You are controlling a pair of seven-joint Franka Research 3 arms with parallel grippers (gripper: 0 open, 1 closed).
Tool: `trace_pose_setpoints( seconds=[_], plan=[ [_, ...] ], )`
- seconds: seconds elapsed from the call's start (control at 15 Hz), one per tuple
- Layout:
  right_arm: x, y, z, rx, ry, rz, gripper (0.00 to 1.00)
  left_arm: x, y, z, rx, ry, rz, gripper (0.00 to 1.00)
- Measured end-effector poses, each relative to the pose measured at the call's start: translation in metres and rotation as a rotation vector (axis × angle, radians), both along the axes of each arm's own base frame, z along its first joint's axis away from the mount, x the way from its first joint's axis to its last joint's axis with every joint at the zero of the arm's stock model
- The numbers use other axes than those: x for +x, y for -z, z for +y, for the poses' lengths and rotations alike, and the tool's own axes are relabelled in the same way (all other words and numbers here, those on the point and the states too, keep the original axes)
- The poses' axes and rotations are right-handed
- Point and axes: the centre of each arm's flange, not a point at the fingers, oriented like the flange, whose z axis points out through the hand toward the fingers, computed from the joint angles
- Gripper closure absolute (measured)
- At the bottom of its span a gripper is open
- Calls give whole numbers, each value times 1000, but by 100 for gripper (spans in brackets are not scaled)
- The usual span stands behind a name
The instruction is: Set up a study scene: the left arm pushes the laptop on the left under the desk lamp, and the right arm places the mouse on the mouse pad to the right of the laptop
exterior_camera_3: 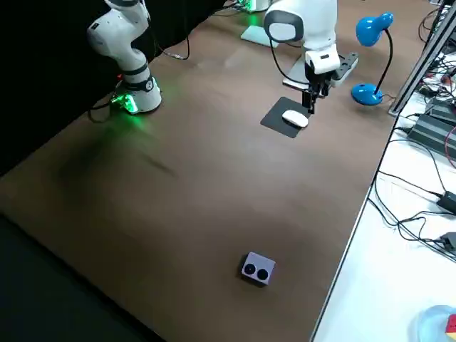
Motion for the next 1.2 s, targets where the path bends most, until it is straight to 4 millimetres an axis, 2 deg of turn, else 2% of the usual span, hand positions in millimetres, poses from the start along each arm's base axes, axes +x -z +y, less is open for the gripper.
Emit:
trace_pose_setpoints(
  seconds=[0.13, 0.33, 0.4, 0.53, 0.6, 0.73, 0.93, 1.2],
  plan=[
    [-4, -27, -41, -31, -60, 5, 0, -2, -13, 15, 9, 133, -19, 0],
    [-22, -87, -101, -60, -121, 69, 0, -4, -37, 53, -6, 356, -58, 1],
    [-31, -107, -112, -59, -124, 103, 0, -5, -47, 68, -10, 412, -77, 0],
    [-46, -140, -117, -52, -125, 169, 0, -8, -69, 93, -8, 470, -105, 0],
    [-57, -162, -114, -56, -102, 226, 0, -13, -94, 107, -3, 513, -121, 0],
    [-66, -175, -111, -57, -33, 273, 0, -15, -123, 110, 7, 569, -158, 0],
    [-76, -173, -100, -48, 63, 361, 0, -22, -167, 103, 35, 625, -224, 0],
    [-76, -169, -105, -45, 98, 380, 0, -53, -230, 88, 62, 659, -288, 0]
  ],
)
